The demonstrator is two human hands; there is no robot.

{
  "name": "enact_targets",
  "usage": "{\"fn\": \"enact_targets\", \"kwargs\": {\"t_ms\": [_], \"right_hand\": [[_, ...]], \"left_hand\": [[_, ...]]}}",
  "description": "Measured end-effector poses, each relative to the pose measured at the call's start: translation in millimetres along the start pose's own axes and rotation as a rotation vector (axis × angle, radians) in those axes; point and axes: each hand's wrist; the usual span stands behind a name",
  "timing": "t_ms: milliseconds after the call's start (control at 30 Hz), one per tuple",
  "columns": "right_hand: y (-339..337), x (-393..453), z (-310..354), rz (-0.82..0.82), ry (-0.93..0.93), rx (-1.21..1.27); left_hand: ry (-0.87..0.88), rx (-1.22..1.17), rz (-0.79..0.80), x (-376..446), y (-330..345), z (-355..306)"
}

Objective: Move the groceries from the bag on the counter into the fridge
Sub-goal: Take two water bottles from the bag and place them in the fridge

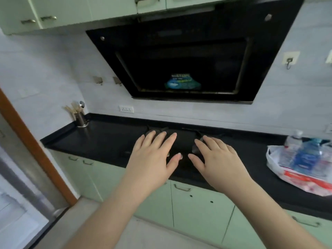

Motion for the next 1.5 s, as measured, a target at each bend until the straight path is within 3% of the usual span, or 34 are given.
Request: {"fn": "enact_targets", "kwargs": {"t_ms": [633, 933, 1333, 1500], "right_hand": [[7, 16, -130, -0.026, 0.447, -0.208], [5, -21, -181, -0.039, 0.705, -0.323], [8, -58, -285, 0.014, 0.774, -0.287], [15, -65, -340, 0.007, 0.768, -0.235]], "left_hand": [[0.470, -0.306, -0.013, 150, 78, -107], [0.679, -0.426, -0.006, 185, 113, -177], [0.799, -0.432, 0.033, 210, 159, -297], [0.769, -0.382, 0.059, 223, 177, -345]]}}
Point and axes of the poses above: each hand's wrist, its own x-axis towards the middle knuckle, its own y-axis out of the palm, z = x × y, and after that the axes turned 7 degrees about -z, right-handed
